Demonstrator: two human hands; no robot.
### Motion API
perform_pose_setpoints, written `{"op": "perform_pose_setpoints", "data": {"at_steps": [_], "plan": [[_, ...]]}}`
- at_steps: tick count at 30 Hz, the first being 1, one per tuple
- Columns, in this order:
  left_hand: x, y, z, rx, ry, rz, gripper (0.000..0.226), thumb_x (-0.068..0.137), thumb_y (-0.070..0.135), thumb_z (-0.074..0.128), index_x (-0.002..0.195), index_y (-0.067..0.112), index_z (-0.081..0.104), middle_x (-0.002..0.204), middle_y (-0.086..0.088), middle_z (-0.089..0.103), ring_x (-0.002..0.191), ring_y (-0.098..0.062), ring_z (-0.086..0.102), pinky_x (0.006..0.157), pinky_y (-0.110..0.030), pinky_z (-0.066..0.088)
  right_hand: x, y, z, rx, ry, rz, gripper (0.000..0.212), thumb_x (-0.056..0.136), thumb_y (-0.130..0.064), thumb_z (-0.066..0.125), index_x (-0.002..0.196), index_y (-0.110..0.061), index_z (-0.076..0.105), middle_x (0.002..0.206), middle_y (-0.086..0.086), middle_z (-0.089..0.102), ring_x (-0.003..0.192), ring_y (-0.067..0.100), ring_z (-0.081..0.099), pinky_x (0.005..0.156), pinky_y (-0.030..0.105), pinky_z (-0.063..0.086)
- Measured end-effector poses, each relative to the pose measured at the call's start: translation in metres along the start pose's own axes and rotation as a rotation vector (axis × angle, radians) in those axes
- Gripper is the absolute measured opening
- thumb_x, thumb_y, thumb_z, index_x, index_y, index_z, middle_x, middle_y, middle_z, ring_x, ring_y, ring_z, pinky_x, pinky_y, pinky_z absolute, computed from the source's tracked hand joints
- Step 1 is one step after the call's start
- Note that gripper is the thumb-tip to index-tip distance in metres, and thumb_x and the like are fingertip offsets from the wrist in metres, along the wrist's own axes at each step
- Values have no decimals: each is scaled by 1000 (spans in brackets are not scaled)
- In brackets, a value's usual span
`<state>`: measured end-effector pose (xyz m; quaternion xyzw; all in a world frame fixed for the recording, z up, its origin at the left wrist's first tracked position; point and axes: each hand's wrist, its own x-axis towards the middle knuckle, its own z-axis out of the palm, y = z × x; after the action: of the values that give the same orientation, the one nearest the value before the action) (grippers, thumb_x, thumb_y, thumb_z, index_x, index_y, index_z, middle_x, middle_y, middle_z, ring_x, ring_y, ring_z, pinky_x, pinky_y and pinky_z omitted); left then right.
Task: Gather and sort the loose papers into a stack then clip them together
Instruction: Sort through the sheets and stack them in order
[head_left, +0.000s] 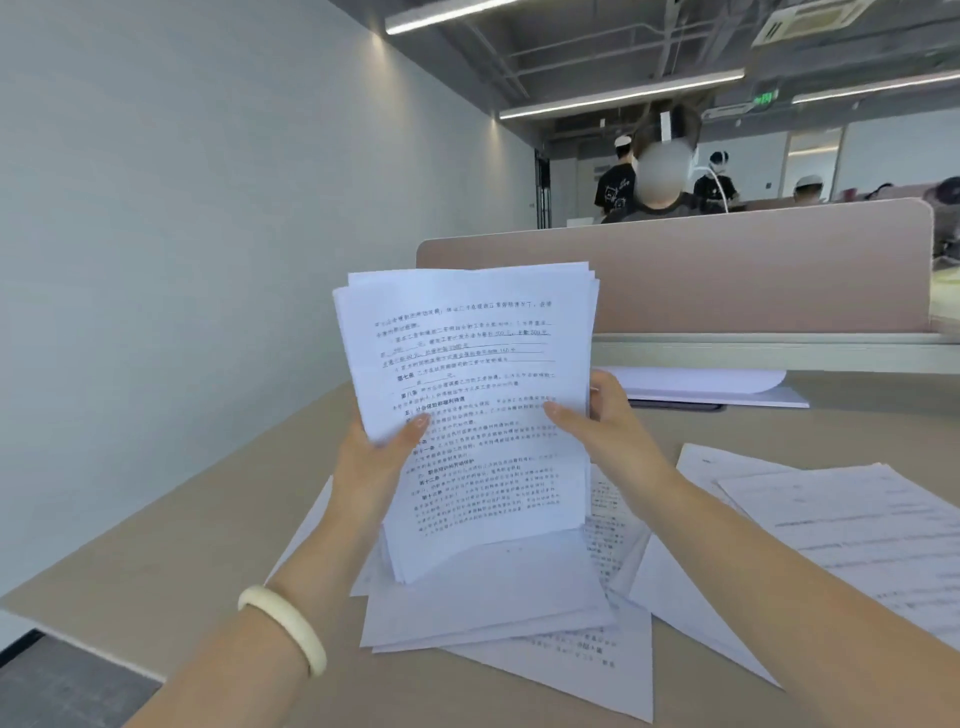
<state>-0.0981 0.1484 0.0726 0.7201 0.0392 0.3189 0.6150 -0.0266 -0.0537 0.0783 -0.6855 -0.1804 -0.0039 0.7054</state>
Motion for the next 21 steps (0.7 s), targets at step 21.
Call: {"op": "perform_pose_setpoints", "data": {"at_steps": [21], "plan": [[26, -84, -21, 978, -385, -541, 26, 83, 30, 63, 101, 13, 57, 107, -2, 58, 109, -26, 54, 94, -32, 41, 37, 86, 33, -1072, -148, 552, 46, 85, -25, 48, 129, -13, 42, 139, 13, 28, 129, 35, 32, 93, 35, 32]]}}
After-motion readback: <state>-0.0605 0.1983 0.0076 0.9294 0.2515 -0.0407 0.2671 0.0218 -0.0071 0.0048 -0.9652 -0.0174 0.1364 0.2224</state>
